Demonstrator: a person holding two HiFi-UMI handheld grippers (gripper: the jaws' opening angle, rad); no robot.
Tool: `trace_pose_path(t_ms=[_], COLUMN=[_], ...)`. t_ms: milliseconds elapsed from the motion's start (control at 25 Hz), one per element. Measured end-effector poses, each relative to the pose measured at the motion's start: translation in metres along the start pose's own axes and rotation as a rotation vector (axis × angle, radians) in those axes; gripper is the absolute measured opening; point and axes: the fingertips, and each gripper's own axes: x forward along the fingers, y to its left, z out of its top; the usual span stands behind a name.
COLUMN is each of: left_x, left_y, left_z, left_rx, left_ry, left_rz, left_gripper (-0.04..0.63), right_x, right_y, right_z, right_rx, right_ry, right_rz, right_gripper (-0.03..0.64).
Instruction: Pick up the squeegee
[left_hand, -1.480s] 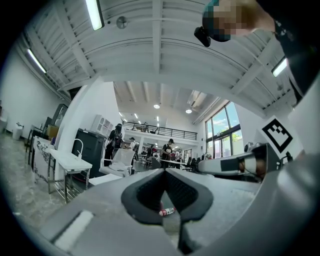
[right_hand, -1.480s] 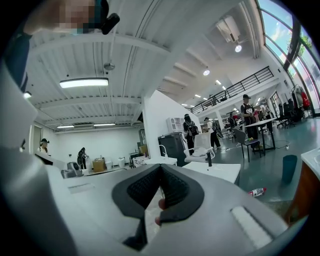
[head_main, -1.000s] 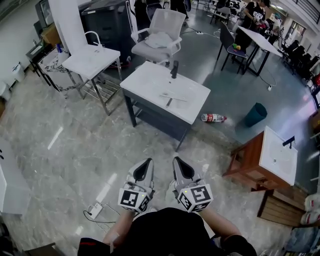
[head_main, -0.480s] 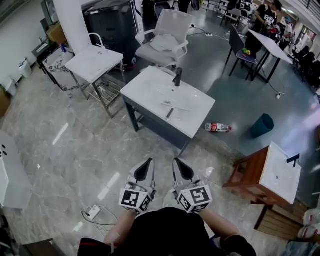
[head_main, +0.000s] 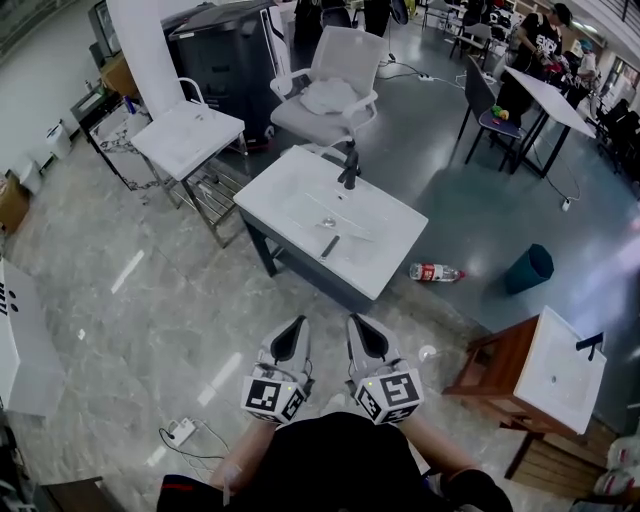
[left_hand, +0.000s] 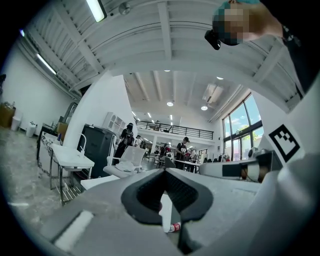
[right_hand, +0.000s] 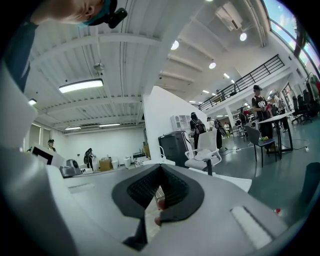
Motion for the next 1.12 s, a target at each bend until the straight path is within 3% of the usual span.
trace_pose_path(t_ms=[680,1120], left_x=[0.071,0.159], left_y=[0.004,0.059], left_z=[-0.006,0.0], left_rx=[0.02,0.011], left_ry=[0.006,0.014], left_rz=[-0.037,-0.07], left_gripper=[0.002,0.002], right_x=[0.009,0.073], right_y=[-0.097,-0.155], right_z=[0.021,0.03], right_rx=[-0.004,-0.001], right_ry=[-0.021,-0.013], right_rz=[-0.137,-0.214], right_gripper=[0.002,0.003])
